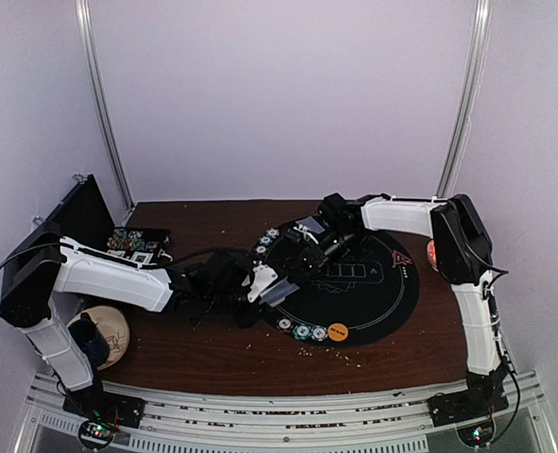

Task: Distribute texas hold em gaming equipment
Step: Pick up the poker card from the face-down deck piles.

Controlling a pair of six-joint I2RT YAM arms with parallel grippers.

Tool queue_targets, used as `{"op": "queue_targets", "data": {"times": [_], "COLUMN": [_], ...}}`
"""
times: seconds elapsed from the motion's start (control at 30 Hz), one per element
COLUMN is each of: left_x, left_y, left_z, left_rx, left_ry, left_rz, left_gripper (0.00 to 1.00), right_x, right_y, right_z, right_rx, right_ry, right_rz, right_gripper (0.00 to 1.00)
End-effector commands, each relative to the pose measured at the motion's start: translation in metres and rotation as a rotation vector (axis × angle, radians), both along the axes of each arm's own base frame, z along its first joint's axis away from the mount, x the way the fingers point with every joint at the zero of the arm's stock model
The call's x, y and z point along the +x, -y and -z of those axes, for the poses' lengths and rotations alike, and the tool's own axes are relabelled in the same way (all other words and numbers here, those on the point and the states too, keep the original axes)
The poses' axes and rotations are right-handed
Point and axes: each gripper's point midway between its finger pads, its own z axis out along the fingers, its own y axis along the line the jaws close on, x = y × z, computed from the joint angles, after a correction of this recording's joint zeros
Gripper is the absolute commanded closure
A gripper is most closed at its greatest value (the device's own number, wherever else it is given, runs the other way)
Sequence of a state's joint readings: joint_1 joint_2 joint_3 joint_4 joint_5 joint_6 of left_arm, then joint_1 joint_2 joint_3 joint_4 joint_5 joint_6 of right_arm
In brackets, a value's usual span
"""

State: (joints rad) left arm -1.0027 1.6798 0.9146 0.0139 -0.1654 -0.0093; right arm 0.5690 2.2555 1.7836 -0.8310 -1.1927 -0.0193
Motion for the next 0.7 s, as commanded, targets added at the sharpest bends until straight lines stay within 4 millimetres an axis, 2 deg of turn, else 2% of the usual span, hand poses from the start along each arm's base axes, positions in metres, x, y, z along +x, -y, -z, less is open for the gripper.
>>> {"op": "queue_targets", "data": {"times": [0.0,0.13,0.27,0.37,0.5,0.67], "left_x": [0.006,0.006,0.007,0.007,0.006,0.007], "left_y": [0.008,0.008,0.008,0.007,0.008,0.008], "left_z": [-0.016,-0.014,-0.014,-0.015,-0.013,-0.013], "left_rx": [-0.046,-0.041,-0.041,-0.042,-0.039,-0.039], "left_ry": [0.041,0.038,0.039,0.039,0.037,0.037], "left_rz": [0.001,0.001,0.002,0.002,0.003,0.004], "left_gripper": [0.87,0.87,0.87,0.87,0.87,0.87], "right_x": [0.012,0.013,0.022,0.028,0.026,0.03], "right_y": [0.009,0.011,0.025,0.043,0.069,0.106], "right_z": [-0.006,-0.01,-0.017,-0.023,-0.033,-0.033], "right_rx": [0.005,0.009,-0.001,-0.004,0.009,-0.009], "right_ry": [0.0,0.007,0.038,0.06,0.058,0.067], "right_rz": [0.032,0.033,0.04,0.038,0.008,0.009], "right_gripper": [1.0,1.0,1.0,1.0,1.0,1.0]}}
